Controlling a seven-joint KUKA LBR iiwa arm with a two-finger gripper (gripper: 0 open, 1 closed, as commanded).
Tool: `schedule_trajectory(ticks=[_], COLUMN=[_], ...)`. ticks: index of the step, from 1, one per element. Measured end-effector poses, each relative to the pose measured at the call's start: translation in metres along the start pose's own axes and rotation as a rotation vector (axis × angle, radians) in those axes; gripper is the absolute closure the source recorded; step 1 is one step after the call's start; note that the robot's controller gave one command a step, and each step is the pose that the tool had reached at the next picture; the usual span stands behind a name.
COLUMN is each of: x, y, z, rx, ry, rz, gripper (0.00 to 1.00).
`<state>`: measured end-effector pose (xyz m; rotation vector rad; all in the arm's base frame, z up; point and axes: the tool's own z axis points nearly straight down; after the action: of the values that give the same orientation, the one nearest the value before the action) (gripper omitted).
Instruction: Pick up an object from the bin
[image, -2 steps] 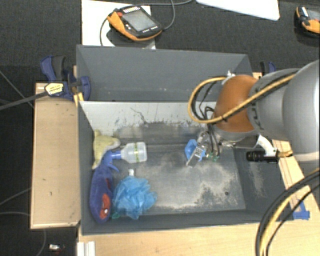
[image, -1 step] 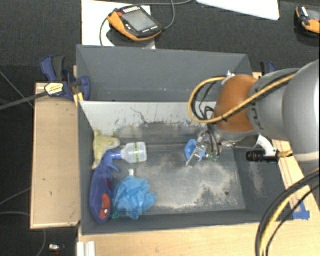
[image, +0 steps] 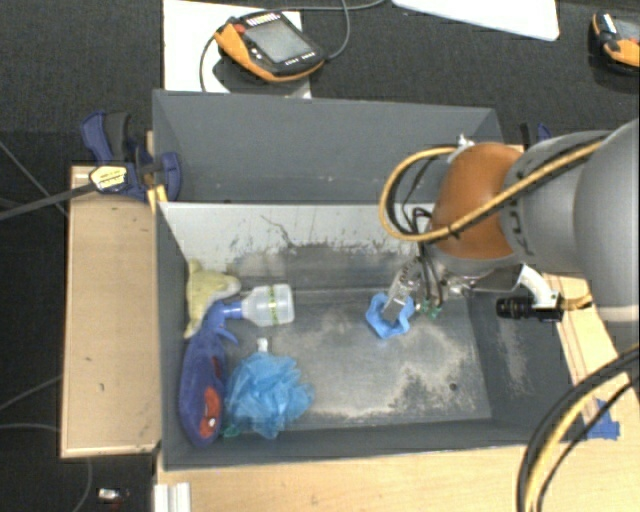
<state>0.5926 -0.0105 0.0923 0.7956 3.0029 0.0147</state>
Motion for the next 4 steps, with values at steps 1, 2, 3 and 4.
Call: schedule_trajectory(ticks=[1, 2, 3, 4], x=[0.000, -0.001, -0.001, -0.002], y=[0.000, 0.000, 0.000, 0.000], z=[-0.022, -0.029, -0.036, -0.057], rx=[0.003, 0.002, 0.001, 0.001], ry=[0.003, 0.001, 0.000, -0.001], rz=[-0.001, -0.003, -0.004, -0.007], gripper=[1.00, 1.00, 1.00, 1.00])
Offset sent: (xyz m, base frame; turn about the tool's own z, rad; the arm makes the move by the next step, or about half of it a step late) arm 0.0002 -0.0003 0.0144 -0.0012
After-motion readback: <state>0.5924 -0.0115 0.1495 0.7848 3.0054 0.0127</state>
